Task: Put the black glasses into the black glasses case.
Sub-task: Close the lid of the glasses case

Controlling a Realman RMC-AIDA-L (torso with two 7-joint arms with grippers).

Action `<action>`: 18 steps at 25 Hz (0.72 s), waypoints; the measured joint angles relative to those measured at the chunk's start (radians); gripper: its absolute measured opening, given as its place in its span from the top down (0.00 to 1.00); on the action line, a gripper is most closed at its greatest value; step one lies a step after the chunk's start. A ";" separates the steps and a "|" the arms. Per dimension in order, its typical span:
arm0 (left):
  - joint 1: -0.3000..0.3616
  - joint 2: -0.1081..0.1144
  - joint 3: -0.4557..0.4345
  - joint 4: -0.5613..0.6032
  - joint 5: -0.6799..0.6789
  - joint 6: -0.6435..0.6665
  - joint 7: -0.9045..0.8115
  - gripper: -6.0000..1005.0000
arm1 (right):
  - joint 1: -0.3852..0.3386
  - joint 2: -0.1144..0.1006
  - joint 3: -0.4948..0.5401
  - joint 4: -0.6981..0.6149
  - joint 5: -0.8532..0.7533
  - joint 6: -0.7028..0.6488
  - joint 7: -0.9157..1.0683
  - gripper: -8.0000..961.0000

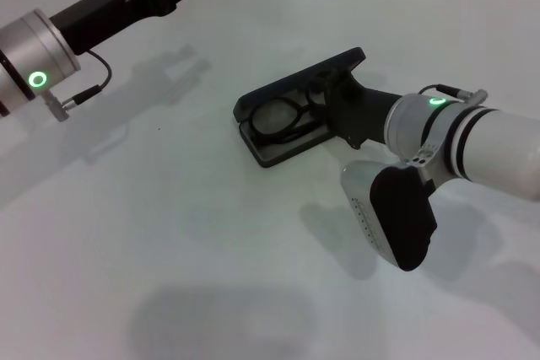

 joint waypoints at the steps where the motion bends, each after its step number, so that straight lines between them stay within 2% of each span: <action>1: 0.000 0.000 0.000 0.000 0.000 0.000 -0.001 0.37 | -0.002 0.000 0.005 -0.006 0.013 -0.017 0.002 0.58; 6: 0.010 0.003 -0.002 0.000 0.000 -0.001 -0.001 0.36 | -0.011 -0.004 0.066 -0.071 0.167 -0.129 0.001 0.56; 9: 0.006 0.003 -0.002 0.000 0.000 -0.019 0.003 0.36 | -0.018 -0.010 0.133 -0.101 0.287 -0.245 -0.019 0.55; 18: -0.037 0.000 0.001 -0.002 0.035 -0.103 0.005 0.36 | -0.064 -0.006 0.373 -0.114 0.644 -0.603 -0.227 0.52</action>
